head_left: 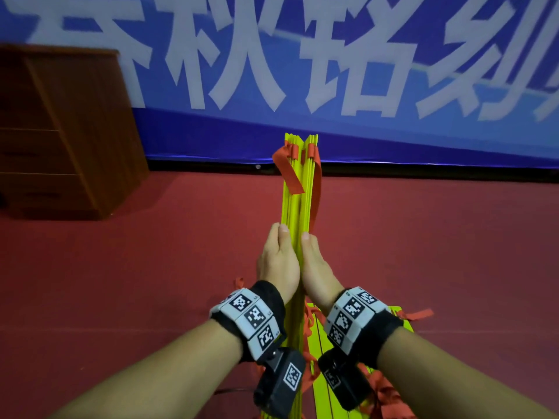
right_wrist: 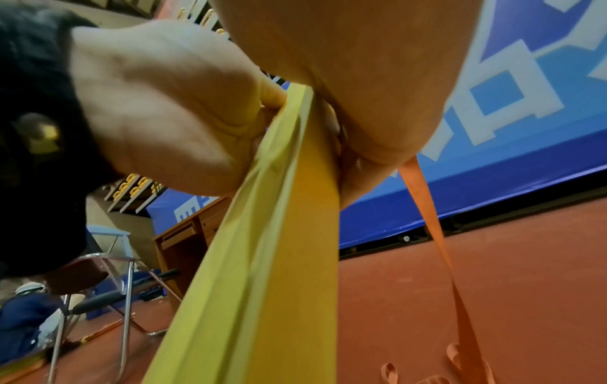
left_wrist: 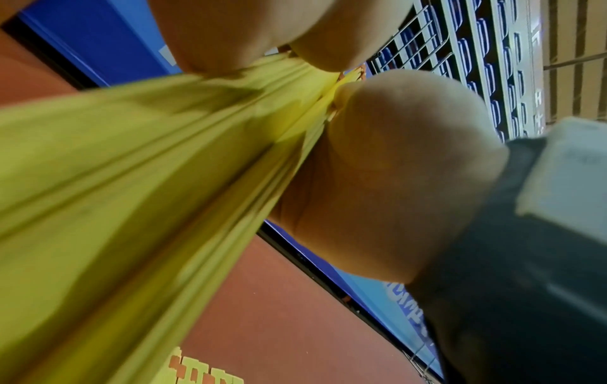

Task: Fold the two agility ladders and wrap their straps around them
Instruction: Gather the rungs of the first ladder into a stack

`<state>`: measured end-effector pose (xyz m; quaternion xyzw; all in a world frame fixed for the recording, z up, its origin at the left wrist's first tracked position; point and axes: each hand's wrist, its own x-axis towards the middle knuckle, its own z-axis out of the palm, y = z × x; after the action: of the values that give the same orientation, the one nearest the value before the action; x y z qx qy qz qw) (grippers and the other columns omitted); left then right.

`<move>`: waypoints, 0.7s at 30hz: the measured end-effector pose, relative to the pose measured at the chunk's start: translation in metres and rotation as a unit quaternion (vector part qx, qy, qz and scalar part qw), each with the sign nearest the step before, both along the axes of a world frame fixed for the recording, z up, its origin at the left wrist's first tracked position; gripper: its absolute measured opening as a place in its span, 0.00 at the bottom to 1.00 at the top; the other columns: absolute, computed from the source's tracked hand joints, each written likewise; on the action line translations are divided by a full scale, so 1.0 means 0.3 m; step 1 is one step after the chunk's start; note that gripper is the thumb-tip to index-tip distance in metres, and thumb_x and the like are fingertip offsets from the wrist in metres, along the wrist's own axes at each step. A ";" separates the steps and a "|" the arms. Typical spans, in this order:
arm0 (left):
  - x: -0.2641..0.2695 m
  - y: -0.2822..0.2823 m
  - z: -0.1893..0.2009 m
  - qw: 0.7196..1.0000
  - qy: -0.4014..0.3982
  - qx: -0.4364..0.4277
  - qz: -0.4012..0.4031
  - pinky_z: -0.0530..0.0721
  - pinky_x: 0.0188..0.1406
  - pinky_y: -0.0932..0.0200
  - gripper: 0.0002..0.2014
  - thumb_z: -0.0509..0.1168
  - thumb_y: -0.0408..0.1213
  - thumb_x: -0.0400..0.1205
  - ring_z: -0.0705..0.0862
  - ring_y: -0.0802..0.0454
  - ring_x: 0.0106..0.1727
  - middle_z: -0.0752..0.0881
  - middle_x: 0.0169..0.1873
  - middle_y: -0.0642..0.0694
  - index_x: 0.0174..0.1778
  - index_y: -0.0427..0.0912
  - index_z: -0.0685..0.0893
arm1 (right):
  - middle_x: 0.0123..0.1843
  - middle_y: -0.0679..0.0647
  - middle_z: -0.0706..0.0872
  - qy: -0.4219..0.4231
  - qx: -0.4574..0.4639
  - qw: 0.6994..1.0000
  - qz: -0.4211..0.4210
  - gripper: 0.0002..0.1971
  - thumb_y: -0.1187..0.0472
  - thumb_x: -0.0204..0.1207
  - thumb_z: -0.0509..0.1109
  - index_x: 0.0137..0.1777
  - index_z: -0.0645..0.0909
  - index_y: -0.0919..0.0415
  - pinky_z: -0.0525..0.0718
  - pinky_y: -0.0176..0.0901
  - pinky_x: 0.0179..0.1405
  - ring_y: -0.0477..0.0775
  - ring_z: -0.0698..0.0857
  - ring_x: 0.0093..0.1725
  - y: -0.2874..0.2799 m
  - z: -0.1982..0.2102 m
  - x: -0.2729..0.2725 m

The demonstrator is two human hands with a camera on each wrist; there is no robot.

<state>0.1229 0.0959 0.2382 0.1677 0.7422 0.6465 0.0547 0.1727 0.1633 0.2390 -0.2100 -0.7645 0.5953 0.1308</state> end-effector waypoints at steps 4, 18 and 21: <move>0.019 0.007 0.000 0.996 -0.045 0.042 -0.064 0.59 0.71 0.68 0.30 0.46 0.57 0.92 0.66 0.60 0.81 0.68 0.79 0.59 0.89 0.50 0.58 | 0.87 0.37 0.50 0.043 -0.053 0.997 0.046 0.30 0.41 0.91 0.38 0.91 0.47 0.49 0.50 0.32 0.81 0.33 0.52 0.84 -0.014 -0.025 -0.029; -0.030 -0.055 -0.063 0.993 0.061 -0.066 -0.076 0.68 0.64 0.69 0.24 0.53 0.54 0.91 0.76 0.58 0.75 0.79 0.71 0.59 0.82 0.48 0.72 | 0.67 0.52 0.80 0.159 0.165 0.962 -0.150 0.19 0.47 0.85 0.68 0.72 0.79 0.53 0.75 0.46 0.71 0.49 0.80 0.66 0.150 0.048 -0.079; -0.027 -0.066 -0.065 0.990 0.075 -0.086 -0.082 0.83 0.52 0.48 0.17 0.53 0.58 0.90 0.88 0.44 0.52 0.86 0.41 0.55 0.63 0.53 0.80 | 0.43 0.49 0.84 0.139 0.141 0.974 -0.114 0.18 0.45 0.88 0.62 0.48 0.80 0.59 0.77 0.50 0.52 0.49 0.82 0.45 0.158 0.042 -0.092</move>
<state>0.1149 0.0760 0.2185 0.2706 0.7806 0.5594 0.0663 0.1450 0.2106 0.2516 -0.1901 -0.7862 0.4861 0.3308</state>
